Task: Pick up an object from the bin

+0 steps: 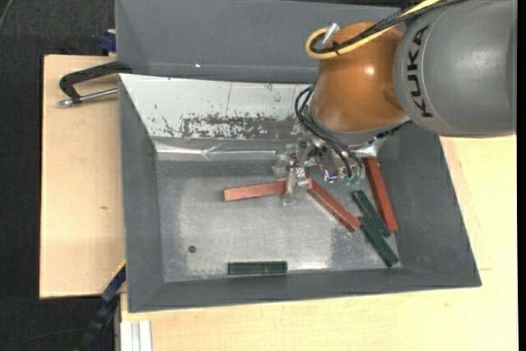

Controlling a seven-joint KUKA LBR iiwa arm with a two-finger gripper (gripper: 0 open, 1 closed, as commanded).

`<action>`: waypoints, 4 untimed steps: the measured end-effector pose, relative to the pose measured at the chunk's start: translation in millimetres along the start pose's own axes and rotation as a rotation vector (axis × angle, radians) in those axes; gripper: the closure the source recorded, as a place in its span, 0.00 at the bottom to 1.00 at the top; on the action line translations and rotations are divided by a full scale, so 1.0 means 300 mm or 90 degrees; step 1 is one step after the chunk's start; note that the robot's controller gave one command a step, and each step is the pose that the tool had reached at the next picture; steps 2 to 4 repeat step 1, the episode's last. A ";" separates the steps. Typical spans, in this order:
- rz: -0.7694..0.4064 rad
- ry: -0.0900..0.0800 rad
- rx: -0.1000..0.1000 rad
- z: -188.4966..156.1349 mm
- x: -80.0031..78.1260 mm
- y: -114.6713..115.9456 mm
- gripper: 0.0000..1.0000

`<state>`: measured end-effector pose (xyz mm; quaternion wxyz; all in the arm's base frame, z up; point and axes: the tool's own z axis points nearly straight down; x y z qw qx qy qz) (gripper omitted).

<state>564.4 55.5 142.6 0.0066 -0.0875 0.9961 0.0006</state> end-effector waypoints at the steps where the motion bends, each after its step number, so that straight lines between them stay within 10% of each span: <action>1: 0.000 0.001 0.000 -0.175 -0.011 0.002 1.00; 4: 0.000 0.001 0.000 -0.175 -0.011 0.002 1.00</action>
Offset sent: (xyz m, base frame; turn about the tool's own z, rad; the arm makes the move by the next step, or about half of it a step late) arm 0.0001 0.0001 0.0480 0.0000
